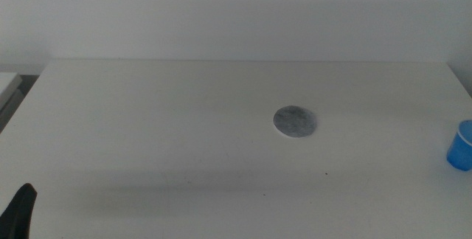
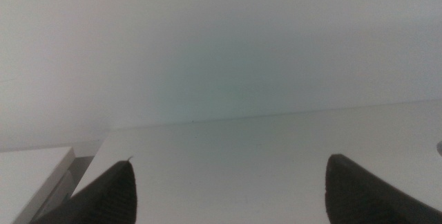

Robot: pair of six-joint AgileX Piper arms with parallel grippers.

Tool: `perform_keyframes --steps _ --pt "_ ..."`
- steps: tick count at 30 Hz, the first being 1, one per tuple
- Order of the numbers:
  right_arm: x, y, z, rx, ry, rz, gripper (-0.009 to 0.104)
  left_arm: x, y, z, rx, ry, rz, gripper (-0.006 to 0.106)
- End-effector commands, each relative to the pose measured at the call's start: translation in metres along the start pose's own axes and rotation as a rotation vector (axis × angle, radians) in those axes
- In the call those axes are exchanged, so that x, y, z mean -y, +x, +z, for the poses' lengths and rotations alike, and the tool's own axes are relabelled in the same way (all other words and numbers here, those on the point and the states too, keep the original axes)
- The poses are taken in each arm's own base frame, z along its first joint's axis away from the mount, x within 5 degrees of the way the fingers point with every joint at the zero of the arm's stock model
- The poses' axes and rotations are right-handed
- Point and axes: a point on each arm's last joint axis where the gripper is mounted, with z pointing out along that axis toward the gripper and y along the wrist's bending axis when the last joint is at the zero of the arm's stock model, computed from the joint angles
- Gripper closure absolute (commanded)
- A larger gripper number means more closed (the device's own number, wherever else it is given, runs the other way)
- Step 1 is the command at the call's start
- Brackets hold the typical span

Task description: Place an empty cup on a cup mat.

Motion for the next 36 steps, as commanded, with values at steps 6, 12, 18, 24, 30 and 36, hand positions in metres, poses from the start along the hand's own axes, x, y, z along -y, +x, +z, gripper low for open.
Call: perform_keyframes --steps 6,12,18,24,30,36 --pt "0.001 -0.005 0.004 0.019 0.021 0.131 0.023 0.0 -0.001 0.0 0.01 0.002 -0.003 0.007" --pt "0.01 -0.008 0.031 -0.05 0.116 0.092 0.023 0.0 -0.001 0.0 0.01 0.002 -0.003 0.007" --pt "0.014 -0.032 0.068 -0.156 0.225 0.049 0.023 0.0 -0.001 0.0 0.01 0.002 -0.003 0.007" --pt "0.025 -0.07 0.12 -0.293 0.381 -0.007 0.023 0.0 -0.001 0.0 0.01 0.002 -0.003 0.007" --pt "0.065 -0.097 0.169 -0.449 0.383 0.104 0.023 0.0 -0.001 0.0 0.01 0.002 -0.003 0.007" --pt "0.109 -0.081 0.211 -0.605 0.436 0.167 0.023 0.0 -0.001 0.0 0.01 0.002 -0.003 0.007"
